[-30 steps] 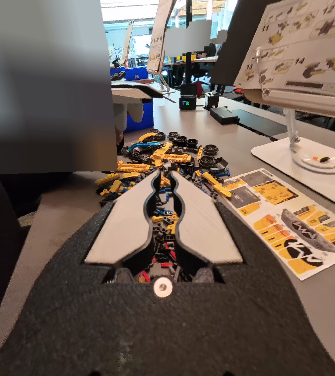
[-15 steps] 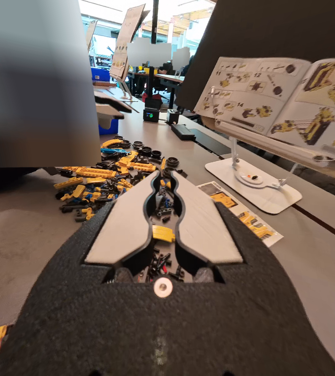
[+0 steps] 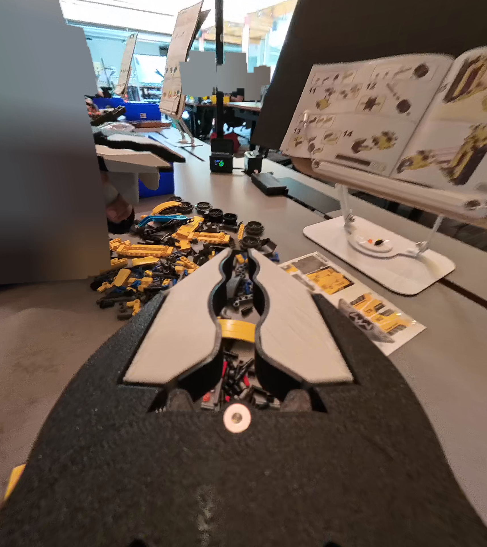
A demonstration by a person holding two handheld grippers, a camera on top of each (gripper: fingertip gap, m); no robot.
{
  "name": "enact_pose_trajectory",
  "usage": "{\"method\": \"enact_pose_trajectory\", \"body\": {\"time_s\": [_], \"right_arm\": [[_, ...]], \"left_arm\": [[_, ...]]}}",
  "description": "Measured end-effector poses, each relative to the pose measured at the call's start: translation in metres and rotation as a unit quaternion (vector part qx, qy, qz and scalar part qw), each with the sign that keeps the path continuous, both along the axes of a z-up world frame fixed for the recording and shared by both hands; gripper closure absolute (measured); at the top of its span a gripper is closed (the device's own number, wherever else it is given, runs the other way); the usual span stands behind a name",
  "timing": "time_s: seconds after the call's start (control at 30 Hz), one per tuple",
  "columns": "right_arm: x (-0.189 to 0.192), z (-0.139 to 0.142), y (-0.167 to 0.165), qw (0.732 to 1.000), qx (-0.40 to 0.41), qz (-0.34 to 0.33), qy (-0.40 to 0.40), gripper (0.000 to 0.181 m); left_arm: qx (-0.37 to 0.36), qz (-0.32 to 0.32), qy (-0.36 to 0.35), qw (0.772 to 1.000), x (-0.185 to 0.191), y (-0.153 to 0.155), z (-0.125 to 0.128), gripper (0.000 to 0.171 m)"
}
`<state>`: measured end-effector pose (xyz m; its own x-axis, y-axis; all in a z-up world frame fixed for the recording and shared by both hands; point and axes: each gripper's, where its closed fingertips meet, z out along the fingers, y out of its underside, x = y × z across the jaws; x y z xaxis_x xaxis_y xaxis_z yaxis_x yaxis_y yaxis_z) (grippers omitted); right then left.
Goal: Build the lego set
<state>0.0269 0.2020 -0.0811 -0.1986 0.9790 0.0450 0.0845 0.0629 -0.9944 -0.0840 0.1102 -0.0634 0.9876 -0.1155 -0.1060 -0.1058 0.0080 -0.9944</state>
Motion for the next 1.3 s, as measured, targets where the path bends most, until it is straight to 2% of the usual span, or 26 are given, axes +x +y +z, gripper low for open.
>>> {"method": "enact_pose_trajectory", "body": {"time_s": [0.17,1.3], "right_arm": [[-0.007,-0.018,-0.006,0.999,-0.018,0.017,-0.038,0.172],[-0.013,-0.038,-0.016,0.997,-0.025,0.033,-0.072,0.172]], "left_arm": [[-0.003,-0.006,-0.008,1.0,0.0,0.001,-0.002,0.15],[-0.012,-0.007,-0.015,1.0,0.001,0.003,-0.004,0.15]]}}
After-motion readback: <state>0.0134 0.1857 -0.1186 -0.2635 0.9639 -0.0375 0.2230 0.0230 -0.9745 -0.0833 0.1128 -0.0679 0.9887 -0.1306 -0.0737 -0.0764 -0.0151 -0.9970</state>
